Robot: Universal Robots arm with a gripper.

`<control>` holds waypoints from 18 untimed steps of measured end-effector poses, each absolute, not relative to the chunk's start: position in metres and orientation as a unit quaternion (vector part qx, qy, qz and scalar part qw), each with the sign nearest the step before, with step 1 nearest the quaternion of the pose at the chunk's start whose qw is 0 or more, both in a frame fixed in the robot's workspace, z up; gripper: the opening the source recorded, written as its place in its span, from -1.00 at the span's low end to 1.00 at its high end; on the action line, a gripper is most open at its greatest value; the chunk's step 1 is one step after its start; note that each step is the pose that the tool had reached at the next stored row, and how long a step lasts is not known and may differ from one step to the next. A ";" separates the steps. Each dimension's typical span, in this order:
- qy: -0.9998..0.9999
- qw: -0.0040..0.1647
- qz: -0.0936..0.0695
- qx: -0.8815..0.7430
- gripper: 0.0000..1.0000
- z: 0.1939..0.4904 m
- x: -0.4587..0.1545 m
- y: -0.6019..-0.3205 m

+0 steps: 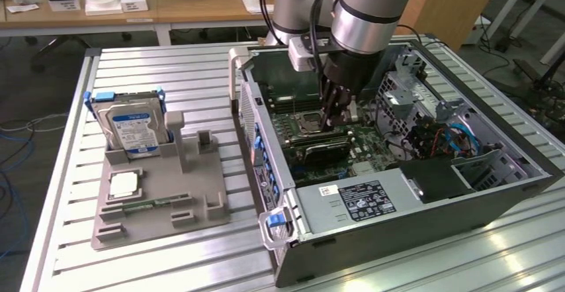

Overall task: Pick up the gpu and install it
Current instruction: 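Press down on the gpu until it lock into place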

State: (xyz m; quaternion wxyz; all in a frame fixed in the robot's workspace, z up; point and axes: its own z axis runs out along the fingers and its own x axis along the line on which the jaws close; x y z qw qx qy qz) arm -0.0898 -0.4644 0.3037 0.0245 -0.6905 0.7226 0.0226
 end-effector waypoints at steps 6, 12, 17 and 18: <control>0.723 0.025 0.023 -0.690 -0.79 0.304 -0.090 -0.464; 0.723 0.025 0.023 -0.690 -0.79 0.303 -0.090 -0.464; 0.723 0.025 0.023 -0.690 -0.79 0.303 -0.090 -0.465; 0.723 0.025 0.023 -0.690 -0.79 0.303 -0.090 -0.465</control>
